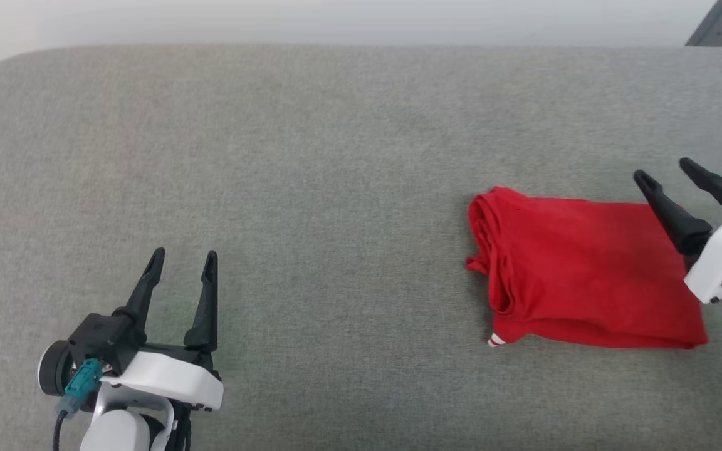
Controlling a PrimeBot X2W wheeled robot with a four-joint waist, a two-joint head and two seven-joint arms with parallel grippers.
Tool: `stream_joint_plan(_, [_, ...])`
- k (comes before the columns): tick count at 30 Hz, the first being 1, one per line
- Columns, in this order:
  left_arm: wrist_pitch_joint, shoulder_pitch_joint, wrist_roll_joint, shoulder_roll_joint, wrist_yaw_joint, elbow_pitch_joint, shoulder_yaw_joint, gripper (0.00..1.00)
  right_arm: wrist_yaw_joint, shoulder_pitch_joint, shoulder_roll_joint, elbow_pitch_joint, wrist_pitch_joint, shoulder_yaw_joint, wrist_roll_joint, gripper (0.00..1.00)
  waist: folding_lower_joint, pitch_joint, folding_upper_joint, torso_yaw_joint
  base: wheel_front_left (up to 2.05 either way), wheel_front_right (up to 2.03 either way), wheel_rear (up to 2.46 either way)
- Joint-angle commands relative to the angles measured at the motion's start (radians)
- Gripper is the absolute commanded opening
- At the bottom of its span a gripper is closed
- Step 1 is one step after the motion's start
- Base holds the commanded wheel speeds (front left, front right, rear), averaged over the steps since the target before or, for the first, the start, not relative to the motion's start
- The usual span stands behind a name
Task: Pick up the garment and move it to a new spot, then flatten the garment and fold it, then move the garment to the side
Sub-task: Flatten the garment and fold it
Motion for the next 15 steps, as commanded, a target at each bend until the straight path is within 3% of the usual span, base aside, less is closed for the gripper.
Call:
stream_joint_plan(1, [-0.005,0.009,-0.001,-0.002,-0.002,0.004,0.002,1.0,0.0,0.016,0.0,0.01,-0.027,0.007,-0.012,1.0,0.0,-0.017,-0.0001,-0.015,0.0,0.0,0.0])
stream_joint_plan(11, [-0.005,0.066,0.012,0.012,-0.002,0.003,0.031,1.0,0.0,0.102,0.022,0.132,-0.41,0.031,-0.048,1.0,0.0,-0.088,-0.0001,-0.05,0.0,0.0,0.0])
stream_joint_plan(15, [-0.005,0.107,0.02,0.018,-0.002,-0.024,0.064,1.0,0.0,0.15,0.034,0.135,-0.484,0.014,-0.086,1.0,0.0,-0.104,-0.0001,-0.052,0.0,0.0,0.0])
